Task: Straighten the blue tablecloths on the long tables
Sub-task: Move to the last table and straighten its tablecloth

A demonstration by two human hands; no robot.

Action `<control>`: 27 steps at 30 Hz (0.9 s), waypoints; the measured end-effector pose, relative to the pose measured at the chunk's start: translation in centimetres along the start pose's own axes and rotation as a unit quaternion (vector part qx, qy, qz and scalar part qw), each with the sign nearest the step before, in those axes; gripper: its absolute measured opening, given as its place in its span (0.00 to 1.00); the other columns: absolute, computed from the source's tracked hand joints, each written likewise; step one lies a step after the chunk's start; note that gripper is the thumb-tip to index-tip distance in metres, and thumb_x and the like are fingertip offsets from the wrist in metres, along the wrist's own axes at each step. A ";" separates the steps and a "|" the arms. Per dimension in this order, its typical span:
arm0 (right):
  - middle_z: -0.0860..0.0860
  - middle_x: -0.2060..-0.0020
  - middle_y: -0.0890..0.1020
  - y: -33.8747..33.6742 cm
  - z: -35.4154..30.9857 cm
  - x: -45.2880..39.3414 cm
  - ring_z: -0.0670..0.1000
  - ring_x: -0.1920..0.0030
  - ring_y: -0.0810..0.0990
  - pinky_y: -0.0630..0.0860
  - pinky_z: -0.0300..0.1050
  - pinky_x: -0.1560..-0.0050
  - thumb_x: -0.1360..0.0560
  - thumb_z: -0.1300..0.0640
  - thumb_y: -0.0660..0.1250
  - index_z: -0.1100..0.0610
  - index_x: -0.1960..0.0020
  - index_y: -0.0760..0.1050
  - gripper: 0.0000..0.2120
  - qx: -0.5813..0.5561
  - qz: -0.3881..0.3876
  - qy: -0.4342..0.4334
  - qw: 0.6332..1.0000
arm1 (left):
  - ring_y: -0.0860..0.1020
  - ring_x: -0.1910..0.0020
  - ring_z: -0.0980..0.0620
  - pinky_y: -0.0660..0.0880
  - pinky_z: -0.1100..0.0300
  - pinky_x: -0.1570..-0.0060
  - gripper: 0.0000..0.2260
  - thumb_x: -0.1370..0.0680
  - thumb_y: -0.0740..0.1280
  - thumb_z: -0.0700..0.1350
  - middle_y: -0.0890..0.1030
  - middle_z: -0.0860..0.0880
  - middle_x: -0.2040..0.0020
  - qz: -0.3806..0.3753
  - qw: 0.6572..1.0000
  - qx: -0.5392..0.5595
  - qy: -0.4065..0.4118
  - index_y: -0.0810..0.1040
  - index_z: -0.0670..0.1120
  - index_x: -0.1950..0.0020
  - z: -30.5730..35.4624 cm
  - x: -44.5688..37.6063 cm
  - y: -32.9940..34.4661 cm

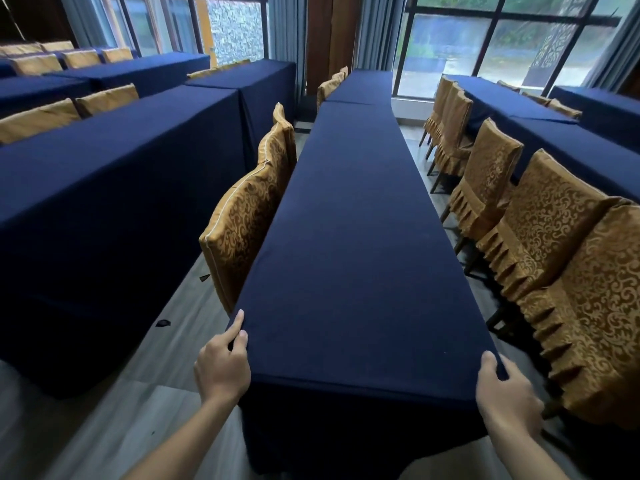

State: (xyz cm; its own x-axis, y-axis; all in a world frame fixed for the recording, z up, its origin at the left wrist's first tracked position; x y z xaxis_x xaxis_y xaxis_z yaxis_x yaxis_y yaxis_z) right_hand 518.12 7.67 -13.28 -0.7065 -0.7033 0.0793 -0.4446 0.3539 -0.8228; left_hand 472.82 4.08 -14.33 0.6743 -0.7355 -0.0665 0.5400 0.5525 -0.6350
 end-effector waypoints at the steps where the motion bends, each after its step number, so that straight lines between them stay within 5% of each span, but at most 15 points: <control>1: 0.59 0.41 0.80 0.1 0.0 -0.2 0.65 0.42 0.76 0.72 0.57 0.43 0.21 0.34 0.53 0.50 0.33 0.77 0.28 -0.011 0.004 0.015 1.000 | 0.75 0.65 0.47 0.70 0.50 0.60 0.17 0.19 0.61 0.47 0.75 0.51 0.70 -0.003 1.000 0.007 0.002 0.76 0.60 0.32 0.0 -0.1 0.0; 5: 0.60 0.51 0.83 0.7 -1.3 1.2 0.64 0.48 0.78 0.69 0.53 0.53 0.21 0.36 0.57 0.55 0.46 0.83 0.26 -0.074 0.031 0.016 0.997 | 0.71 0.66 0.58 0.69 0.52 0.60 0.17 0.19 0.62 0.46 0.77 0.58 0.67 -0.003 1.000 0.025 -0.008 0.78 0.60 0.33 -0.2 -1.8 -0.9; 8: 0.55 0.59 0.82 2.4 -2.7 2.8 0.60 0.57 0.77 0.72 0.51 0.55 0.21 0.37 0.59 0.55 0.53 0.84 0.24 -0.132 0.043 0.025 0.990 | 0.71 0.64 0.55 0.71 0.51 0.57 0.17 0.19 0.62 0.46 0.83 0.53 0.58 -0.010 1.000 0.025 -0.011 0.78 0.59 0.33 -0.6 -4.6 -2.0; 12: 0.56 0.59 0.83 4.1 -4.8 3.9 0.58 0.60 0.75 0.69 0.49 0.58 0.22 0.38 0.59 0.54 0.53 0.84 0.23 -0.143 0.057 0.023 0.988 | 0.73 0.64 0.52 0.69 0.52 0.59 0.17 0.19 0.62 0.46 0.75 0.59 0.68 -0.020 1.000 0.006 -0.004 0.77 0.59 0.33 -1.2 -7.9 -2.5; 16: 0.56 0.56 0.83 5.4 -6.3 3.9 0.59 0.59 0.75 0.69 0.49 0.57 0.22 0.38 0.59 0.54 0.51 0.84 0.23 -0.133 0.063 0.021 0.989 | 0.73 0.67 0.54 0.66 0.53 0.65 0.16 0.19 0.63 0.46 0.77 0.55 0.71 -0.013 1.000 0.010 0.003 0.78 0.59 0.33 -1.7 -10.3 -2.3; 23: 0.55 0.59 0.82 6.2 -7.4 3.6 0.58 0.60 0.74 0.70 0.49 0.57 0.22 0.38 0.58 0.51 0.53 0.84 0.22 -0.120 0.087 0.031 0.988 | 0.76 0.68 0.50 0.66 0.54 0.67 0.17 0.19 0.62 0.46 0.78 0.52 0.72 -0.021 1.000 0.007 0.021 0.77 0.59 0.32 -1.8 -11.9 -1.9; 27: 0.54 0.59 0.82 5.9 -7.3 3.7 0.58 0.60 0.74 0.71 0.50 0.58 0.21 0.38 0.57 0.50 0.51 0.84 0.21 -0.112 0.086 0.022 0.990 | 0.77 0.60 0.46 0.70 0.51 0.60 0.17 0.18 0.60 0.48 0.78 0.52 0.64 -0.021 0.999 -0.013 0.028 0.75 0.60 0.30 -1.6 -11.2 -1.9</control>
State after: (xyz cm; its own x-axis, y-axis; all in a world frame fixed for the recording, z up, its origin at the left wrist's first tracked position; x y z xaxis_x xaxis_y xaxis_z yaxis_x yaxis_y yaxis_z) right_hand 508.87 11.71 -13.75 -0.8034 -0.5951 -0.0214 -0.4238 0.5967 -0.6815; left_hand 463.46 10.70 -13.61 0.6215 -0.7792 -0.0809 0.5542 0.5103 -0.6576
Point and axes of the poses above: each hand's wrist, its own x-axis away from the middle knuckle, its own y-axis out of the palm, z = x × y, the point moved 4 cm from there along -x, towards the middle knuckle
